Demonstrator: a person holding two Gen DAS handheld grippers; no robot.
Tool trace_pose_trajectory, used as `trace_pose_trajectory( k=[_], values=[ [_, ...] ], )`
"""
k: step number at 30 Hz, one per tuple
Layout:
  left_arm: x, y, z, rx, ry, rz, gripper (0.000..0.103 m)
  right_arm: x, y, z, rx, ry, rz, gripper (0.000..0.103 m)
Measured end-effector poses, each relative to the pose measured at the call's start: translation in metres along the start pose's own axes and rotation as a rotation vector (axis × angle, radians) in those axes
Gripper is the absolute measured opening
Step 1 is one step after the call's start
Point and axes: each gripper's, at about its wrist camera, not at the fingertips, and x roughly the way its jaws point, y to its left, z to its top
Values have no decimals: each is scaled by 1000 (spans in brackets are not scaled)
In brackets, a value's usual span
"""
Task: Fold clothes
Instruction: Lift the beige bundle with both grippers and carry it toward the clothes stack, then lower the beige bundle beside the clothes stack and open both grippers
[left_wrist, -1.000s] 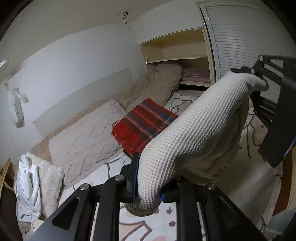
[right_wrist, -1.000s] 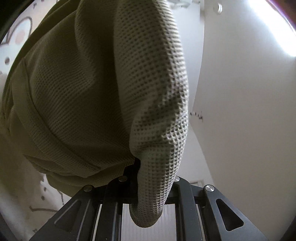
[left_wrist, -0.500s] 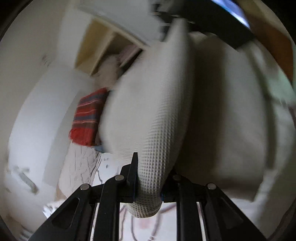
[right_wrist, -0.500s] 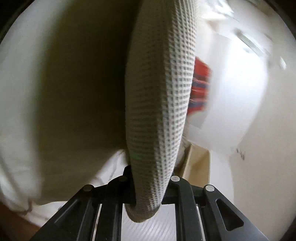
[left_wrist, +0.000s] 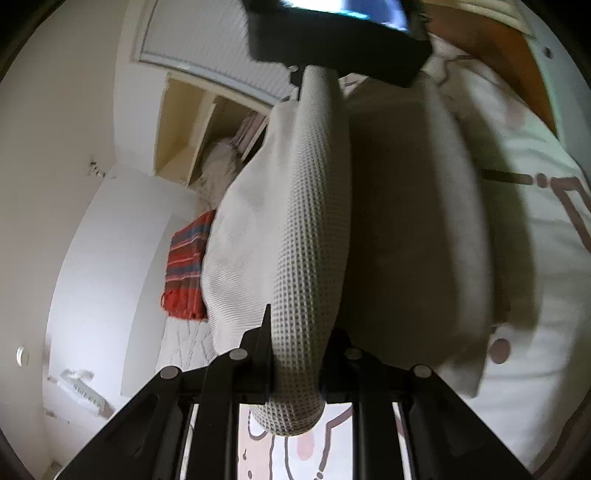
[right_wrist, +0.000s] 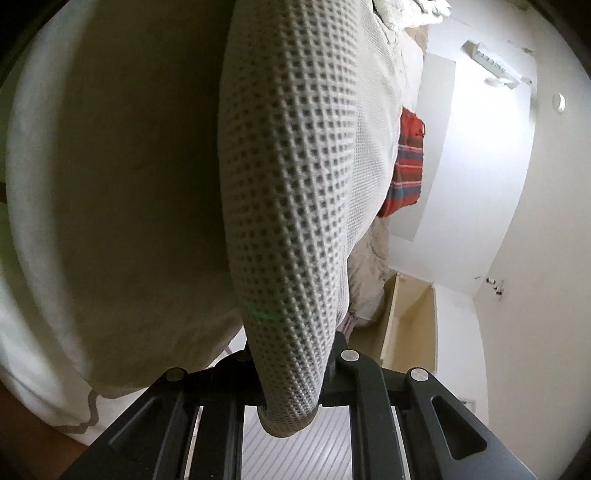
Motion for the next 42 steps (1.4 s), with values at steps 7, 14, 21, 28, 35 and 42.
trace_pose_trajectory(
  k=[7,14,21,28,35,42],
  values=[
    [-2,-19,-8,17,-9,-16,27,11,3,-45,-2,138,138,95],
    [-20,-34,-9,10,-57,-142,51,29,-51,-117,196,389,140,95],
    [-47,-25,-31,-84,-34,-406,51,-53,-123,-40,703,299,175,95],
    [-48,34,-67,-446,12,-594,51,-58,-135,-5,1322,138,471,95],
    [2,136,-83,-896,22,-692,60,-39,-87,53,1516,79,697,95],
    [80,165,-70,-1167,105,-815,60,-16,-29,53,1712,195,814,97]
  ],
)
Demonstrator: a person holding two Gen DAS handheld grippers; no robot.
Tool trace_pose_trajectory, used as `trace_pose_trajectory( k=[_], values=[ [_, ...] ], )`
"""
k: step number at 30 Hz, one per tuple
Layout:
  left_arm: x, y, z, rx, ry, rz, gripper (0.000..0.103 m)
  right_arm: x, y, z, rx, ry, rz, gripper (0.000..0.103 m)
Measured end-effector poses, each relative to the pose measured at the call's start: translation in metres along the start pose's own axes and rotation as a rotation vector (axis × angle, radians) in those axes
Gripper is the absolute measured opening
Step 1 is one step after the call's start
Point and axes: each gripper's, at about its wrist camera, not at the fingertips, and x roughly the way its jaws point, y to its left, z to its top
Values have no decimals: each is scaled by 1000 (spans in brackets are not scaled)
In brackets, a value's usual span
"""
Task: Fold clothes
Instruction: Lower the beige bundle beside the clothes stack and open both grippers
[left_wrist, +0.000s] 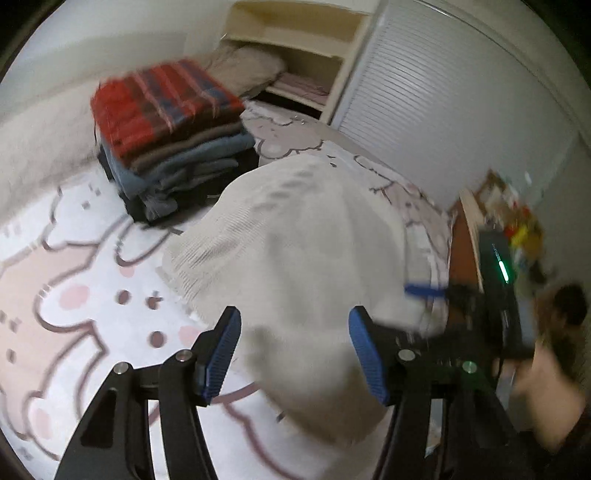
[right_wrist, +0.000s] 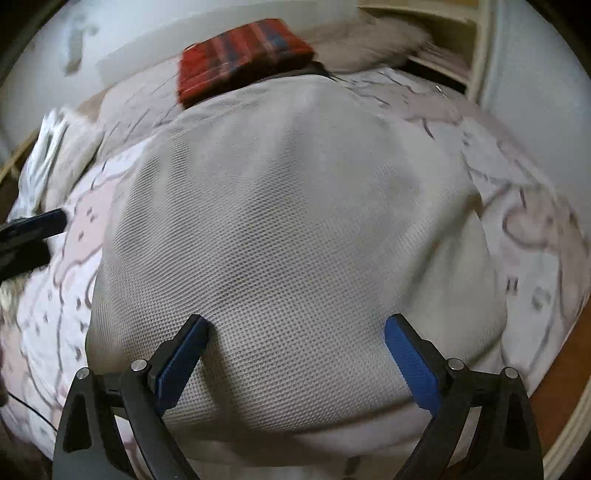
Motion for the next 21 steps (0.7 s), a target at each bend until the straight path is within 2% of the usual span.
trace_pose_trajectory(
  k=[2,4,8,10,15,18,19,21],
  values=[
    [14,2,13,-55,12,-34,60,2,-5,-6,31,-4,10,97],
    [27,1,22,-80,10,-28,60,5,-6,-11,22,-17,17,98],
    [58,12,31,-96,46,78,60,10,-4,-13,15,-32,14,102],
    [65,19,31,-101,63,102,60,14,-7,-14,15,-40,27,103],
    [55,35,29,-126,37,86,61,12,-3,-10,24,-47,28,103],
    [36,40,25,-133,-14,129,63,9,-4,-10,31,-59,21,103],
    [28,40,24,-125,-33,140,64,6,-3,-10,35,-65,6,103],
    [12,41,21,-103,-58,150,67,-10,4,-13,43,-118,-87,103]
  ],
)
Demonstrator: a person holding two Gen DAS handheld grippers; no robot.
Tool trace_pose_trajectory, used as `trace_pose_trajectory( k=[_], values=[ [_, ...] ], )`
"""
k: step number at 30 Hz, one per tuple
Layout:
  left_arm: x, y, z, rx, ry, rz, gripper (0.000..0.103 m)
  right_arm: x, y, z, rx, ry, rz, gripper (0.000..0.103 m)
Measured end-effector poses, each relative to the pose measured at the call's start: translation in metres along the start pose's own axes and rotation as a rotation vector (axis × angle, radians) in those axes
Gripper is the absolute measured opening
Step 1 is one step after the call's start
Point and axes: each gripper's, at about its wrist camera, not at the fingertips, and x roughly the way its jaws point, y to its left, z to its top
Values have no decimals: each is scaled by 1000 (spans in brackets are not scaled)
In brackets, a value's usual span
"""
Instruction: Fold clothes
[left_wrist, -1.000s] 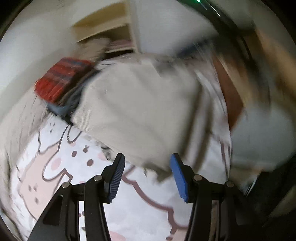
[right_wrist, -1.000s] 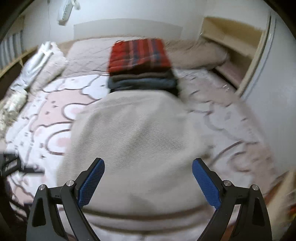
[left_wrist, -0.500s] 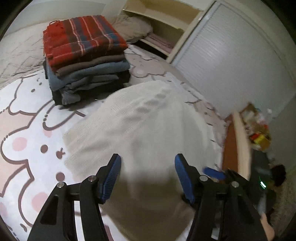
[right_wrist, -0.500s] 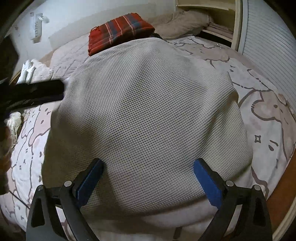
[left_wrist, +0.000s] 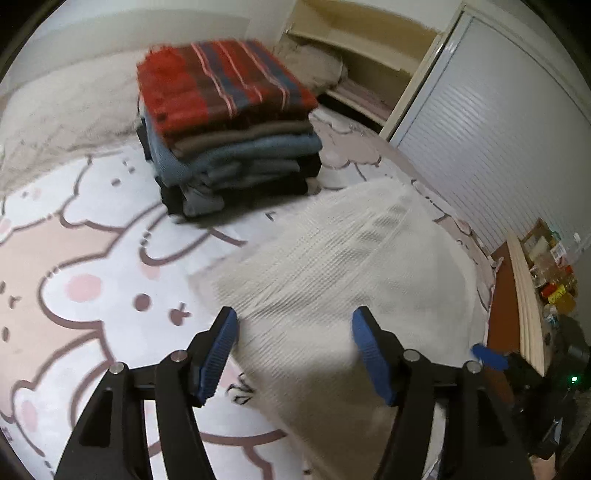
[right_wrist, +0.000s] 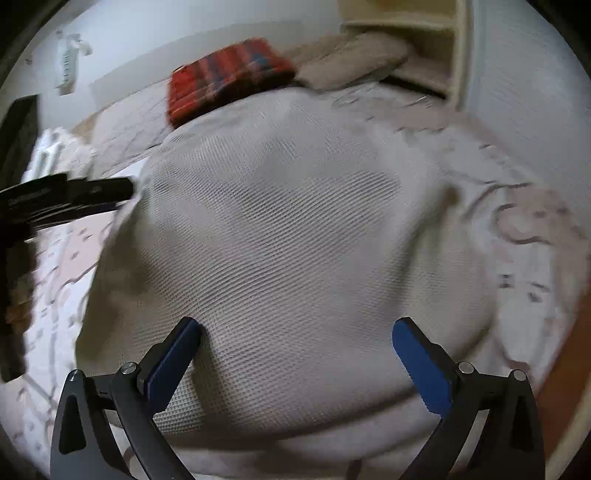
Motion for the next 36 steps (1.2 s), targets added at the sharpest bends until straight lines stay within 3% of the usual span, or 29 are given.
trace_pose_trajectory(
  k=[4,7,10,12,14,20,28,36],
  values=[
    [-33,5,-10,38,-42,22,73,-41,38,-14,-104,-177,-22,103],
    [-52,9,-24,79,-36,36,74,-43,66,-33,-175,-189,0,103],
    [-70,12,-41,121,-36,67,75,-29,89,-54,-259,-176,-61,103],
    [-83,13,-54,149,-42,94,82,-18,95,-64,-308,-159,-97,103],
    [-95,13,-67,166,-70,121,91,-14,94,-65,-303,-141,-98,103],
    [-129,14,-104,146,-146,151,102,-49,85,-46,-179,-175,-29,103],
    [-183,26,-130,58,-279,241,102,-91,102,-42,-141,-227,3,103],
    [-229,42,-159,-9,-350,373,102,-124,122,-47,-139,-229,117,103]
  ],
)
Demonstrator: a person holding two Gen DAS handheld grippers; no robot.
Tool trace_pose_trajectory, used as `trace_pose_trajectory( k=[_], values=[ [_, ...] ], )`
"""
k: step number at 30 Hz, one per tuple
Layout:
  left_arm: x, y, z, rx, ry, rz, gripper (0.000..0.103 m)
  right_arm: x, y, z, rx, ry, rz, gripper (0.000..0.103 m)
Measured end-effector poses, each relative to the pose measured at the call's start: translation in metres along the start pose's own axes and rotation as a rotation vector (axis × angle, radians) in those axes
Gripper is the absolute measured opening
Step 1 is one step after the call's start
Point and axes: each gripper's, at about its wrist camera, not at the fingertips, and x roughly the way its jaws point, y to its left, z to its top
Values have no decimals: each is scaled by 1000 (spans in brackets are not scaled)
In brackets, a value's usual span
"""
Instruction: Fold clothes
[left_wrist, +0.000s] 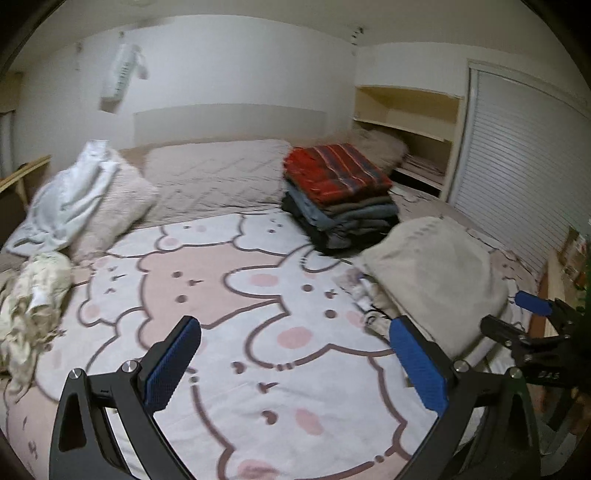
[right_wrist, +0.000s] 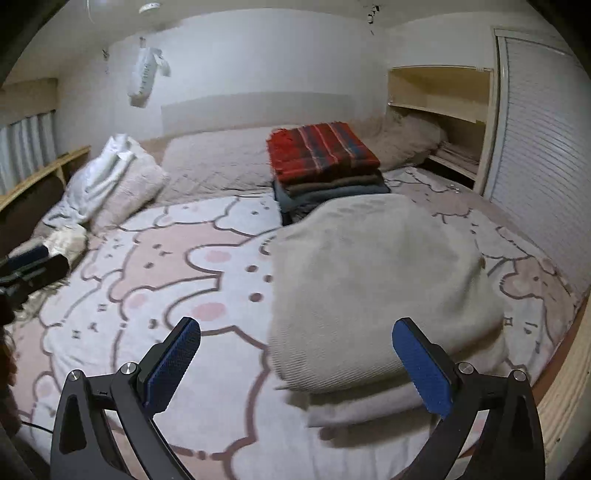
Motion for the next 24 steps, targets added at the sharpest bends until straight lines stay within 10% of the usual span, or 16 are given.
trace_pose_trajectory(
  k=[24],
  values=[
    [-85,30,-52,-63,-38,150,102,-57,54,-13,-125,-53,25,103]
  ],
)
